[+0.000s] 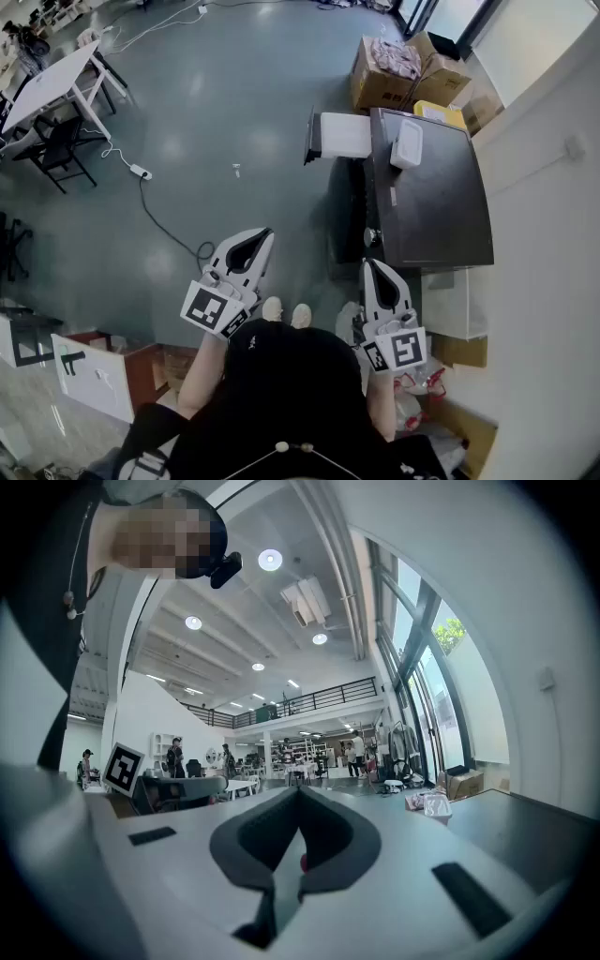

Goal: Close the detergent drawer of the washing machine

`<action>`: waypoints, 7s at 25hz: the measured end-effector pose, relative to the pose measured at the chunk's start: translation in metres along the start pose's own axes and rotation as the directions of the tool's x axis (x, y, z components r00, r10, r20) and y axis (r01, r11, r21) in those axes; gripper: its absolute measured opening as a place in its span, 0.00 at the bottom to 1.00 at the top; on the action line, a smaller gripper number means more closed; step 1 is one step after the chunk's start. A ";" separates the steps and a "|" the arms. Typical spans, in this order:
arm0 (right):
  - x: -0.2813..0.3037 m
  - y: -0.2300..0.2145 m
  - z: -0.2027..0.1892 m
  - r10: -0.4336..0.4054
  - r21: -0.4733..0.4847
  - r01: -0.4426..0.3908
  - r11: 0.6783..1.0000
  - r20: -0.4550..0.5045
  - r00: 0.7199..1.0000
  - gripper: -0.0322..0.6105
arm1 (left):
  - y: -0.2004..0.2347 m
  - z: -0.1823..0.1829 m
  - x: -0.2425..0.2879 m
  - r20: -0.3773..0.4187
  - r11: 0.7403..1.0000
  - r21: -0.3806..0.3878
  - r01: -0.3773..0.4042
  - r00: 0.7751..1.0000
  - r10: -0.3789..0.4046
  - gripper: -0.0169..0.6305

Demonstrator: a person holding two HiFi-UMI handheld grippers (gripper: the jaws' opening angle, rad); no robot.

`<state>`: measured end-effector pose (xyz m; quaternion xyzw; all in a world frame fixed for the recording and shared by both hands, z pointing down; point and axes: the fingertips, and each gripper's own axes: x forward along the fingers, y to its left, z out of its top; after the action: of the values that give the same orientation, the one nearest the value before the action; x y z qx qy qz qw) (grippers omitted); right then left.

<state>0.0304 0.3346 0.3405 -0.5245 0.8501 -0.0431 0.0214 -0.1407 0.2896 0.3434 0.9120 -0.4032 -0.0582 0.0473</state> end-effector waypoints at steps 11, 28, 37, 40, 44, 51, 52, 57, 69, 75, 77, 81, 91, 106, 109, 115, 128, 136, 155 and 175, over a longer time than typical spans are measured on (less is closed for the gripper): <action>0.001 -0.003 0.004 0.005 0.014 -0.005 1.000 0.015 1.000 0.05 | -0.016 0.012 0.001 0.077 0.992 0.118 0.038 0.996 -0.047 0.04; 0.028 0.021 -0.017 0.033 0.026 -0.032 0.999 -0.012 0.999 0.05 | 0.014 -0.013 0.001 -0.030 0.989 -0.070 0.132 0.991 -0.134 0.11; 0.055 0.021 -0.035 0.035 0.028 -0.033 0.999 -0.077 0.996 0.07 | 0.028 -0.029 0.011 -0.069 0.974 -0.138 0.178 0.980 -0.189 0.17; 0.072 0.015 -0.046 0.045 0.032 -0.042 0.999 -0.102 0.994 0.08 | 0.038 -0.040 0.023 -0.084 0.967 -0.191 0.170 0.978 -0.189 0.17; 0.095 -0.002 -0.058 0.058 0.043 -0.053 0.998 -0.128 0.990 0.11 | 0.052 -0.055 0.046 -0.111 0.960 -0.227 0.166 0.975 -0.195 0.17; 0.150 -0.055 -0.081 0.072 0.076 -0.059 0.995 -0.183 0.980 0.11 | 0.096 -0.089 0.109 -0.166 0.950 -0.298 0.092 0.975 -0.147 0.17; 0.160 -0.063 -0.085 0.078 0.079 -0.064 0.995 -0.196 0.978 0.11 | 0.103 -0.095 0.119 -0.176 0.946 -0.315 0.080 0.974 -0.141 0.17; 0.217 -0.106 -0.109 0.105 0.138 -0.073 0.988 -0.248 0.963 0.13 | 0.139 -0.119 0.171 -0.200 0.907 -0.420 0.018 0.973 -0.112 0.19; 0.327 -0.143 -0.221 0.164 0.191 -0.079 0.978 -0.481 0.861 0.16 | 0.211 -0.212 0.272 -0.328 0.749 -0.643 -0.157 0.941 -0.085 0.24; 0.357 -0.142 -0.269 0.112 0.136 -0.036 0.990 -0.611 0.784 0.20 | 0.229 -0.258 0.292 -0.417 0.682 -0.696 -0.224 0.900 -0.129 0.24; 0.362 -0.141 -0.281 0.091 0.118 -0.019 0.993 -0.644 0.759 0.20 | 0.231 -0.270 0.295 -0.442 0.669 -0.704 -0.237 0.884 -0.152 0.24; 0.368 -0.140 -0.294 0.074 0.099 -0.009 0.995 -0.682 0.727 0.19 | 0.234 -0.289 0.304 -0.467 0.649 -0.719 -0.248 0.864 -0.187 0.24; 0.383 -0.133 -0.310 0.066 0.076 -0.019 0.997 -0.700 0.711 0.15 | 0.241 -0.308 0.324 -0.518 0.664 -0.708 -0.241 0.816 -0.257 0.23; 0.384 -0.134 -0.301 0.074 0.087 -0.017 0.996 -0.708 0.702 0.13 | 0.228 -0.298 0.333 -0.502 0.670 -0.718 -0.189 0.808 -0.310 0.19; 0.382 -0.136 -0.296 0.078 0.102 -0.008 0.995 -0.709 0.701 0.12 | 0.228 -0.296 0.334 -0.502 0.677 -0.712 -0.185 0.809 -0.307 0.19; 0.378 -0.137 -0.290 0.081 0.105 -0.009 0.994 -0.704 0.705 0.12 | 0.224 -0.290 0.335 -0.504 0.698 -0.698 -0.161 0.803 -0.319 0.18; 0.379 -0.139 -0.274 0.072 0.126 0.018 0.992 -0.673 0.736 0.12 | 0.222 -0.280 0.339 -0.510 0.711 -0.689 -0.139 0.791 -0.339 0.17; 0.378 -0.142 -0.274 0.062 0.134 0.039 0.990 -0.673 0.737 0.12 | 0.222 -0.281 0.343 -0.525 0.718 -0.681 -0.142 0.779 -0.344 0.17; 0.355 -0.181 -0.271 -0.053 0.108 0.168 0.980 -0.670 0.741 0.11 | 0.186 -0.286 0.371 -0.512 0.706 -0.704 -0.069 0.739 -0.438 0.17; 0.337 -0.214 -0.268 -0.145 0.081 0.264 0.961 -0.666 0.732 0.11 | 0.159 -0.291 0.393 -0.509 0.696 -0.718 -0.028 0.703 -0.497 0.17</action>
<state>0.0474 -0.0484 0.6306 -0.5628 0.7336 -0.2981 -0.2371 0.0480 -0.0973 0.6259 0.8326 -0.1773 0.1252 0.5096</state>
